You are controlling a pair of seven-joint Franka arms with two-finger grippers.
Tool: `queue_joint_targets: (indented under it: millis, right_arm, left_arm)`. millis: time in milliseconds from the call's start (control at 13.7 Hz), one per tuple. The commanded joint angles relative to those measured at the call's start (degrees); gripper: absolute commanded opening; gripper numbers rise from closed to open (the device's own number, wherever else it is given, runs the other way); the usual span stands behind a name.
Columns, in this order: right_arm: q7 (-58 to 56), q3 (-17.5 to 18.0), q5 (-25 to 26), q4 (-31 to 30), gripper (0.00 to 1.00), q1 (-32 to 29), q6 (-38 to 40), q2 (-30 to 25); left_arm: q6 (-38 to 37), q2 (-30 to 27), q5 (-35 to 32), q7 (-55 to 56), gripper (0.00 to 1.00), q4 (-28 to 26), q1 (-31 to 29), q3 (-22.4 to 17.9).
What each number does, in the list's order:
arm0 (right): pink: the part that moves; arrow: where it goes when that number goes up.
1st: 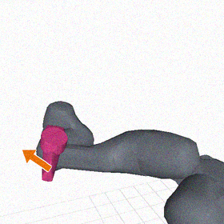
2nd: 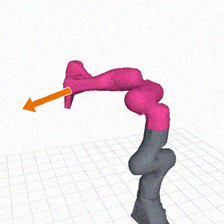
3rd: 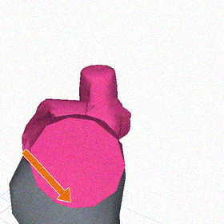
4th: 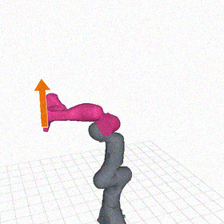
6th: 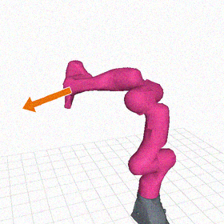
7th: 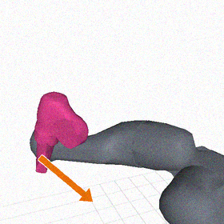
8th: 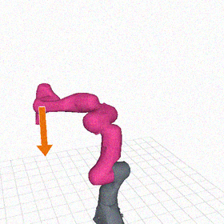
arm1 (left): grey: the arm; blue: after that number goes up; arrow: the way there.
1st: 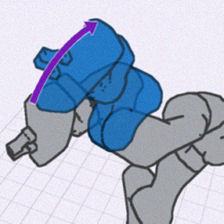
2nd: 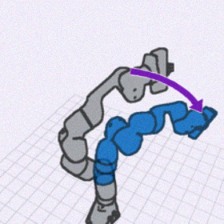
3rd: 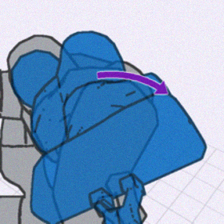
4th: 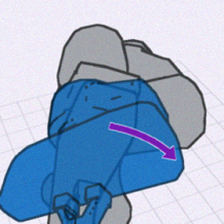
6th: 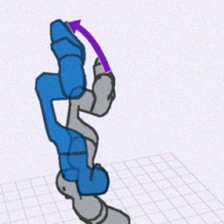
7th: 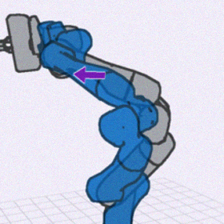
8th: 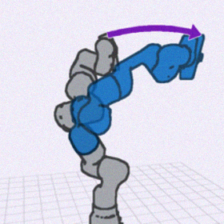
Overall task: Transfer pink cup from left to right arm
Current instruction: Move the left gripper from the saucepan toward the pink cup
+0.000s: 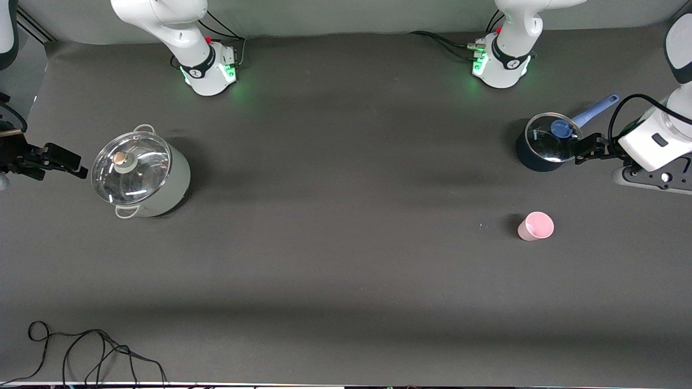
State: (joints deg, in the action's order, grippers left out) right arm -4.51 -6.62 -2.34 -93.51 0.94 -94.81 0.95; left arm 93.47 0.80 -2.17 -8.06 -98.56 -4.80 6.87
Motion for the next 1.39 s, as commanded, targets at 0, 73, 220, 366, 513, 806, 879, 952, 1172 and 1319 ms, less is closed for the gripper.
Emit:
queue_joint_targets:
  millis: [0,73,220,366,513,806,879,952,1172,1319]
  right_arm:
    - [-0.77,-0.15,0.58,0.34,1.0,0.37,0.68,-0.33]
    - [-0.5,-0.06,0.58,0.52,1.0,0.37,0.68,-0.33]
    - [-0.59,-0.06,0.58,0.43,1.0,0.29,0.68,-0.42]
    - [-0.59,-0.06,0.58,0.43,1.0,0.29,0.68,-0.42]
    - [-0.68,-0.15,0.58,0.43,1.0,0.29,0.68,-0.42]
    - [-1.03,-0.42,0.58,0.34,1.0,0.29,0.95,-0.51]
    - [-1.11,-0.5,0.58,0.34,1.0,0.29,0.95,-0.59]
    - [-1.03,-0.5,0.58,0.43,1.0,0.2,0.95,-0.51]
    - [-0.94,-0.5,0.58,0.43,1.0,0.28,0.95,-0.59]
    - [-0.85,-0.5,0.49,0.43,1.0,0.29,0.95,-0.59]
  left_arm:
    - [1.01,-1.76,0.24,0.68,1.0,-1.81,-0.03,-0.1]
    - [0.93,-1.76,0.24,0.68,1.0,-1.81,-0.03,-0.1]
    - [0.93,-1.76,0.24,0.68,1.0,-1.81,-0.03,-0.1]
    - [0.93,-1.68,0.24,-0.11,1.0,-1.81,-0.12,-0.18]
    - [0.66,-1.59,0.33,-1.25,1.0,-1.81,-0.21,-0.36]
    - [2.06,-0.54,-0.11,-16.32,1.0,-1.2,-1.96,-0.54]
    - [3.11,-0.1,-0.11,-22.38,1.0,-1.11,-2.93,-0.54]
    - [4.08,0.78,-0.2,-28.79,0.99,-0.84,-3.63,-0.54]
    - [5.41,3.41,0.23,-42.78,0.98,0.91,-6.7,-0.54]
    - [6.81,6.13,0.76,-54.02,0.99,2.58,-8.2,-0.54]
